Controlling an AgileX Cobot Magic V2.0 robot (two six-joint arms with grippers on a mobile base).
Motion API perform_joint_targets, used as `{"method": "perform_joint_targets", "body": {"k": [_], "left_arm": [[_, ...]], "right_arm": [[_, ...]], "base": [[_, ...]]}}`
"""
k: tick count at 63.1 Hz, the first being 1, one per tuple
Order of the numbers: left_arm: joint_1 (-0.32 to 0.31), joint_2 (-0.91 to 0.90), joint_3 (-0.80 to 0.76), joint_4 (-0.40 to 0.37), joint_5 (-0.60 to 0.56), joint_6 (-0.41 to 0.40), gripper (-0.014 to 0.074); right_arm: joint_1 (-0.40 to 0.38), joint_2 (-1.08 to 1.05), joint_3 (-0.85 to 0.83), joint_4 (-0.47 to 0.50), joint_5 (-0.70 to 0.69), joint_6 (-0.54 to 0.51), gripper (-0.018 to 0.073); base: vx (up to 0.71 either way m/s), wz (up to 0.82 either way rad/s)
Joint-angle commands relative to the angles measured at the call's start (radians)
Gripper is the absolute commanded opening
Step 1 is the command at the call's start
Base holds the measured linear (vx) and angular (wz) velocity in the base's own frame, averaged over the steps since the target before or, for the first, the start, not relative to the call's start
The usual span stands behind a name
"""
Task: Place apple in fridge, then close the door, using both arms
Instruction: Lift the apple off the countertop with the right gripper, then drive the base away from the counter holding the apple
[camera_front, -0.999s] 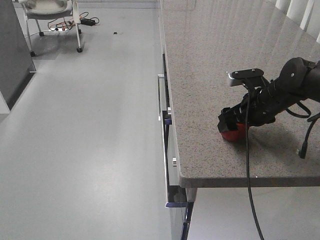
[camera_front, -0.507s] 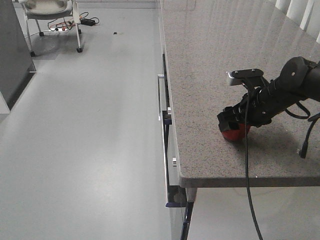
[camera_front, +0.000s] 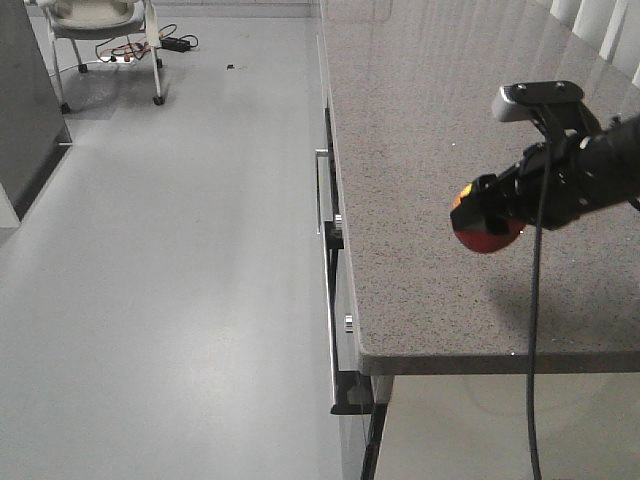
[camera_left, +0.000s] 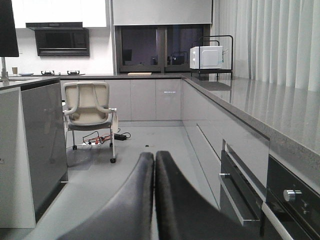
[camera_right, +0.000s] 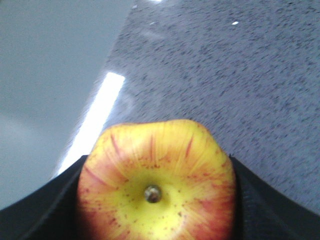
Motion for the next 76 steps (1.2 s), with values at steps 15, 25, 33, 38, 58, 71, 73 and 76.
{"method": "perform_joint_targets", "body": {"k": [15, 25, 33, 38, 58, 71, 73, 76], "left_arm": [[0.001, -0.014, 0.021, -0.009, -0.073, -0.007, -0.0006], [0.001, -0.014, 0.021, -0.009, -0.073, -0.007, -0.0006], [0.001, -0.014, 0.021, -0.009, -0.073, -0.007, -0.0006], [0.001, -0.014, 0.021, -0.009, -0.073, -0.007, -0.0006], [0.001, -0.014, 0.021, -0.009, -0.073, -0.007, -0.0006], [0.001, -0.014, 0.021, -0.009, -0.073, -0.007, -0.0006], [0.001, -0.014, 0.021, -0.009, -0.073, -0.007, -0.0006], [0.001, -0.014, 0.021, -0.009, -0.073, -0.007, -0.0006]], "right_arm": [[0.001, -0.371, 0.296, 0.206, -0.031, -0.176, 0.0367], [0.001, -0.574, 0.459, 0.275, -0.028, -0.224, 0.0367], [0.001, -0.712, 0.552, 0.316, 0.019, -0.241, 0.0367], [0.001, -0.803, 0.588, 0.351, 0.083, -0.252, 0.0367], [0.05, -1.06, 0.646, 0.417, 0.249, -0.201, 0.0367], [0.113, -1.099, 0.647, 0.362, 0.272, -0.135, 0.0367], [0.114, -1.106, 0.647, 0.362, 0.281, -0.129, 0.0367], [0.114, -1.119, 0.647, 0.362, 0.29, -0.125, 0.0367]], "base": [[0.0, 0.0], [0.0, 0.0], [0.0, 0.0], [0.0, 0.0], [0.0, 0.0], [0.0, 0.0], [0.0, 0.0], [0.0, 0.0]]}}
